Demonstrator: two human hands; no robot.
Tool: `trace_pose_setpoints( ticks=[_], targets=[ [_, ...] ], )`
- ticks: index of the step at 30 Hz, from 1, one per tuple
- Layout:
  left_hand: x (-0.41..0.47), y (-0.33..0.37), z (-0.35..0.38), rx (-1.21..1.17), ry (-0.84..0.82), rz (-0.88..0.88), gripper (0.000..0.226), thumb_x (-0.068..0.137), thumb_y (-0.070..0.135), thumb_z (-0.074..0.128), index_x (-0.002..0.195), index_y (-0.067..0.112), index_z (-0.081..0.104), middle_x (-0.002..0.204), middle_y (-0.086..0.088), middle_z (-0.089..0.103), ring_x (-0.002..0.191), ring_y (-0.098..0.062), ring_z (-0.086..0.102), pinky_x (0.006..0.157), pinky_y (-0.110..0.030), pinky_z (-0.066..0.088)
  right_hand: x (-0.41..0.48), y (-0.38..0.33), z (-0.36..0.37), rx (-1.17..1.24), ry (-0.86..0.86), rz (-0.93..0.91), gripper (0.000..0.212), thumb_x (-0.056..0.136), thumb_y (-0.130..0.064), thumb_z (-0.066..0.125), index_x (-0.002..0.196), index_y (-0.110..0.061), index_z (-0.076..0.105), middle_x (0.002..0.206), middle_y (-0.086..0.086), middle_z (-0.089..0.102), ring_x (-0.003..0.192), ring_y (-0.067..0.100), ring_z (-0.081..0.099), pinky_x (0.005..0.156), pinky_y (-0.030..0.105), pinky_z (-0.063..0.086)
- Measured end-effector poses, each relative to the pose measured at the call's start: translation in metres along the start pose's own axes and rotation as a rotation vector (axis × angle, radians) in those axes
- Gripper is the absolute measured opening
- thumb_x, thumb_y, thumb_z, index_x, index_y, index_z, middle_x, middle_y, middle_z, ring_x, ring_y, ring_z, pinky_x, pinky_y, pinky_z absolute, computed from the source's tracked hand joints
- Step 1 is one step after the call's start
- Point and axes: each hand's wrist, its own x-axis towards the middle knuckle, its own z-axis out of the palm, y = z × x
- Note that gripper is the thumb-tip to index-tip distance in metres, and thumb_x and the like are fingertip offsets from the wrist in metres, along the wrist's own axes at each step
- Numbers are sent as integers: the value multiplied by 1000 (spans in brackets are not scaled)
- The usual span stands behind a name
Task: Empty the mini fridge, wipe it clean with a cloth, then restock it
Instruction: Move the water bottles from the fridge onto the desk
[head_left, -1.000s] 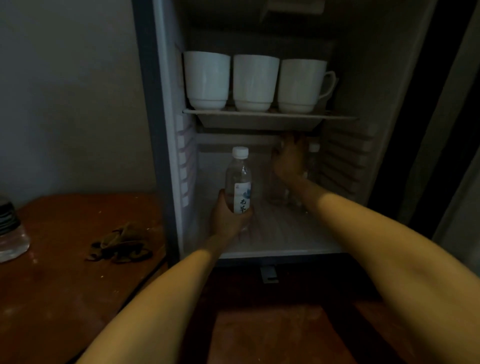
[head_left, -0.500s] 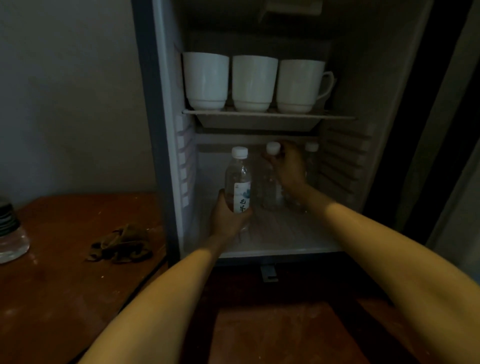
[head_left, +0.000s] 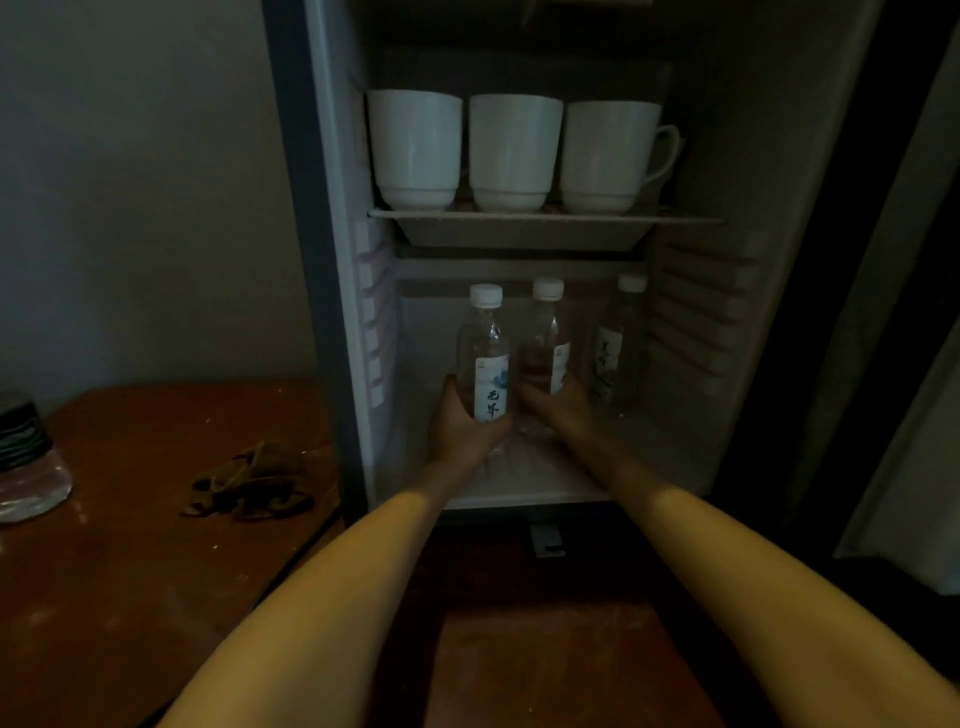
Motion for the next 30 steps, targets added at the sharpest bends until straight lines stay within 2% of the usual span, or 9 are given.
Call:
trace_pose_setpoints(
  ticks=[5,12,14,17,18,21,25,28,30],
  targets=[
    [3,-3,0,45,-13,-33,90,57,22,92,132,15,41,123,-5,61,112,-20,60,90,-44,54,-3,7,1,-22,-15,2,32,81,-6,73,111,-14,63,100,-8,67,85,-9,65,67,7,50],
    [-4,3,-4,73,-43,-91,99,57,23,93,138,10,38,126,-8,59,114,-23,59,93,-45,53,-10,5,1,-68,-4,-31,28,82,0,71,92,-25,60,90,-13,63,76,-16,62,63,4,47],
    [-9,4,-6,69,-32,-107,93,59,20,92,135,10,39,123,-4,59,112,-20,58,92,-40,53,-13,5,3,-100,12,-20,26,82,-7,74,102,-19,65,100,-4,69,84,-9,64,71,9,51],
    [-18,7,-9,49,-22,-103,86,60,15,91,130,11,41,114,-1,58,103,-15,58,77,-26,51,-20,6,2,-110,35,1,33,76,-14,80,107,-16,68,107,1,71,98,9,67,89,35,56],
    [-22,9,-9,46,-24,-105,85,61,15,90,130,11,40,113,0,58,101,-14,58,75,-25,50,-24,5,2,-114,44,14,31,75,-14,80,103,-19,68,105,0,71,99,12,67,90,38,55],
    [-35,11,-12,67,-28,-106,83,64,15,89,131,11,41,117,-1,57,106,-15,57,86,-31,51,-39,-4,2,-101,57,1,34,75,-6,79,95,-28,63,101,-2,69,98,10,66,88,32,54],
    [-57,21,-18,127,-34,-172,85,64,26,89,136,15,43,129,-5,59,117,-21,57,98,-37,49,-62,-9,2,-113,61,-6,33,76,-3,78,85,-30,62,89,-12,68,84,-3,65,81,25,54],
    [-76,37,-24,144,1,-266,79,68,20,86,134,12,45,133,-9,55,123,-25,53,100,-35,45,-77,-9,3,-120,85,44,33,73,-10,81,97,-24,62,94,-8,66,92,7,63,88,32,52],
    [-91,44,-32,101,-32,-305,66,69,15,85,126,12,51,127,-9,58,116,-25,56,93,-33,48,-86,-14,5,-143,96,110,42,72,-14,82,106,-19,59,100,-6,63,98,12,60,86,29,49]
  ],
)
